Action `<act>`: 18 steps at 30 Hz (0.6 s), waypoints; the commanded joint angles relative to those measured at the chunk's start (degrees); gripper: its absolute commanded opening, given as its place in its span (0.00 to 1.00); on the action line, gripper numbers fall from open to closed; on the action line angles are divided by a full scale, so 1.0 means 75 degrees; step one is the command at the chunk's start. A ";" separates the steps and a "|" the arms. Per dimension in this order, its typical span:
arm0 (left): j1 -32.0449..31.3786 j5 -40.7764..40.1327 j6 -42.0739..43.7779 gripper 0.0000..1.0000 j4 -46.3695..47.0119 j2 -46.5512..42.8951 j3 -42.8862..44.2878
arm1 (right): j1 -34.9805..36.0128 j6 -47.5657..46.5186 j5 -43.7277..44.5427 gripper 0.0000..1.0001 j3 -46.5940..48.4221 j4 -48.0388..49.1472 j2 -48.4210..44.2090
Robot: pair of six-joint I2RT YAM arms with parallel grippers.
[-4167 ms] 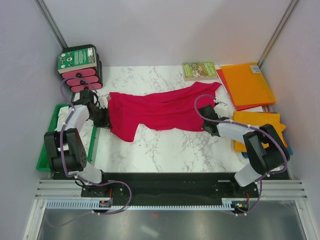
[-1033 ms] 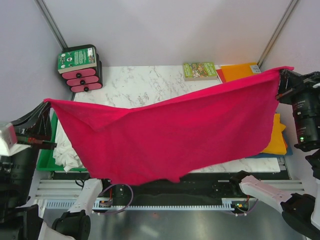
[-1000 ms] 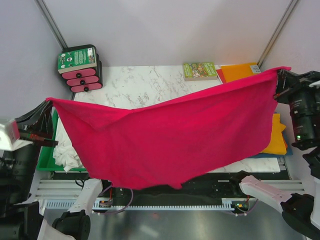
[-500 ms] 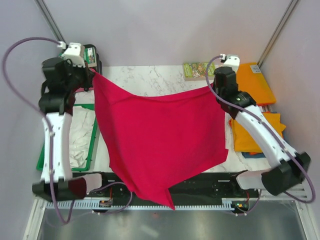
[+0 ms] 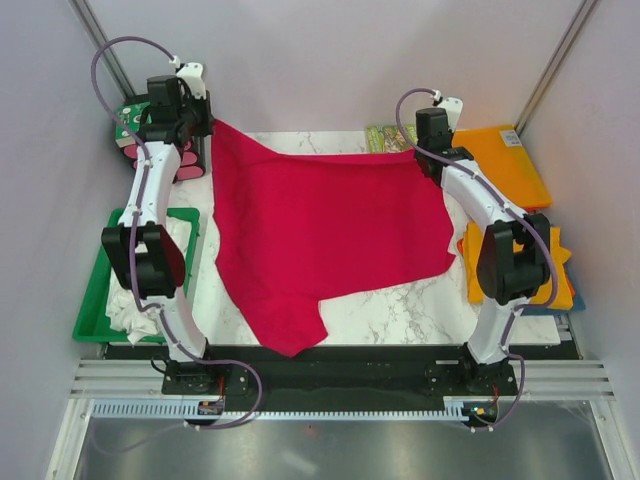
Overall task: Fold and stack the t-shirts
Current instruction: Flatten out the tshirt, then fold the flattened tshirt in 1/3 of the way
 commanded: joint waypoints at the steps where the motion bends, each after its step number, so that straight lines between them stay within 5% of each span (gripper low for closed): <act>1: -0.0206 -0.0405 0.0316 0.02 0.0531 0.0712 0.1076 | -0.0208 0.0178 0.0008 0.00 0.0608 0.0514 0.0460; 14: -0.0781 -0.0851 0.0270 0.02 0.0074 0.2589 0.3267 | -0.0736 0.0378 -0.0262 0.00 0.1873 0.0421 0.2101; 18: -0.0793 -0.0804 0.0094 0.02 -0.0055 0.2168 0.2755 | -0.0736 0.0460 -0.0426 0.00 0.1898 0.0421 0.1950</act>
